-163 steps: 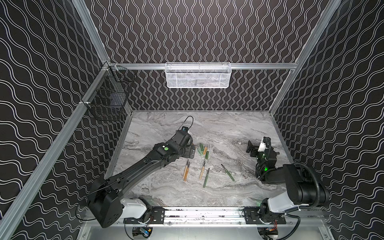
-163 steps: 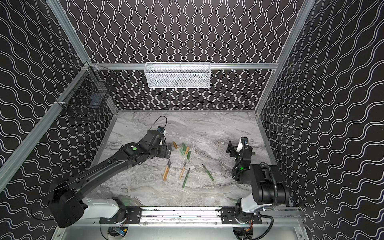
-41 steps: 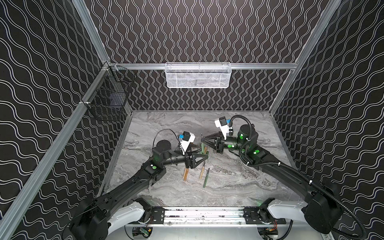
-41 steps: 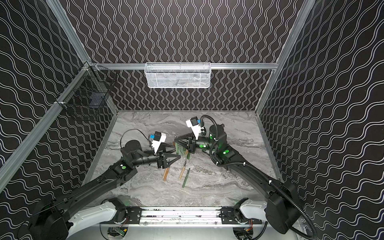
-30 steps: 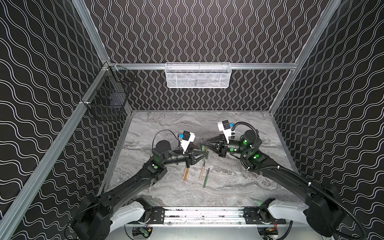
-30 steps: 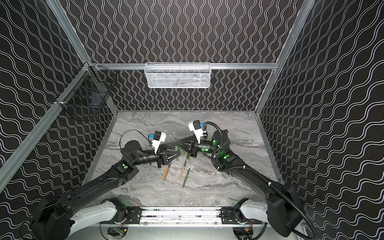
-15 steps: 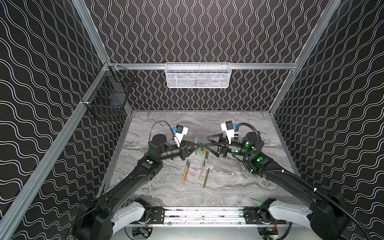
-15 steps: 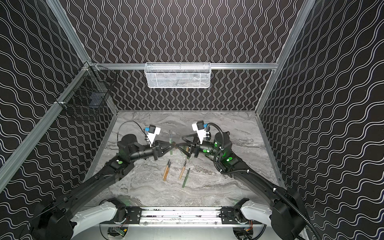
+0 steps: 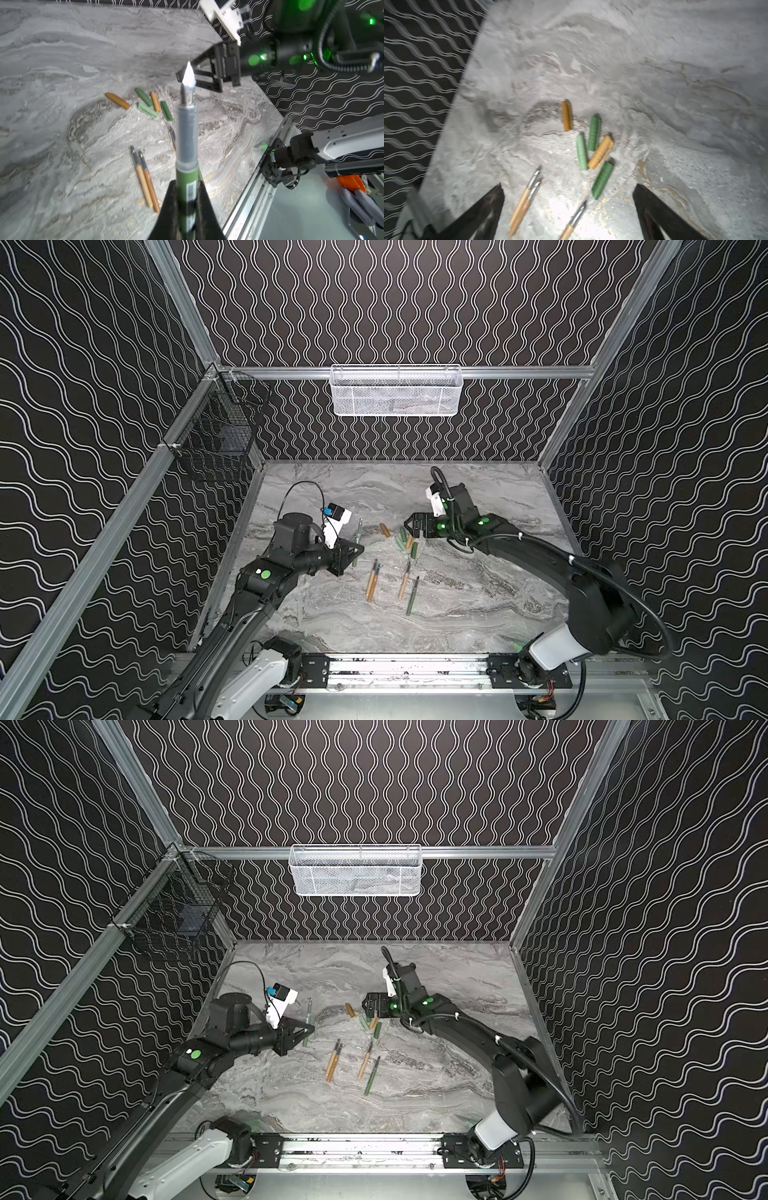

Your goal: Insert the pens into the pen caps

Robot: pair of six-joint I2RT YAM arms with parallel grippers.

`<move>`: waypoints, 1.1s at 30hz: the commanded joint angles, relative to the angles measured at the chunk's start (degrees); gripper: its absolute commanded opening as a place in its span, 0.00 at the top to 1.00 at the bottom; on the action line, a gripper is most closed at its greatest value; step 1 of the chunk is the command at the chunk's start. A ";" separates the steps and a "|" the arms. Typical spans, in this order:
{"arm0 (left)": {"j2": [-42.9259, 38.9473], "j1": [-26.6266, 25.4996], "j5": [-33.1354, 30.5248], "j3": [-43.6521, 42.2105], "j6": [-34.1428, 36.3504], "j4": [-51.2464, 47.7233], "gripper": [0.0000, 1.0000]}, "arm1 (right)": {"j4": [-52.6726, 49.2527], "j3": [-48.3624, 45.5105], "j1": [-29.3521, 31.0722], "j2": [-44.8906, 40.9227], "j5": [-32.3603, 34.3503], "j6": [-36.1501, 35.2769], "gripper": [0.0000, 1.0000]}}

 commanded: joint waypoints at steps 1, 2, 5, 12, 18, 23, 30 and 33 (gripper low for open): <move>0.12 0.23 -2.58 0.29 1.91 -1.22 1.00 | -8.36 2.80 -0.03 4.26 2.14 -0.21 0.04; 0.13 0.20 -2.96 0.29 1.94 -1.31 1.00 | -8.55 3.02 0.08 5.17 2.11 -0.32 0.07; 0.61 0.27 -3.20 0.55 2.17 -1.57 1.00 | -9.79 3.61 0.08 7.94 2.68 0.09 0.17; 1.01 0.54 -3.25 0.57 2.25 -1.61 1.00 | -10.32 4.20 0.59 11.72 2.57 0.14 0.37; 1.20 0.54 -3.08 0.31 2.08 -1.78 1.00 | -8.92 4.28 0.74 13.85 0.66 0.43 0.46; 0.78 0.57 -3.41 0.25 2.12 -1.93 1.00 | -8.06 4.51 0.85 14.72 -0.06 0.59 0.52; 1.25 0.56 -3.43 0.38 2.28 -2.06 1.00 | -6.74 4.86 0.89 17.78 -1.21 0.77 0.57; 1.38 0.54 -3.51 0.45 2.26 -2.19 1.00 | -6.90 5.46 0.80 19.14 -1.57 0.71 0.59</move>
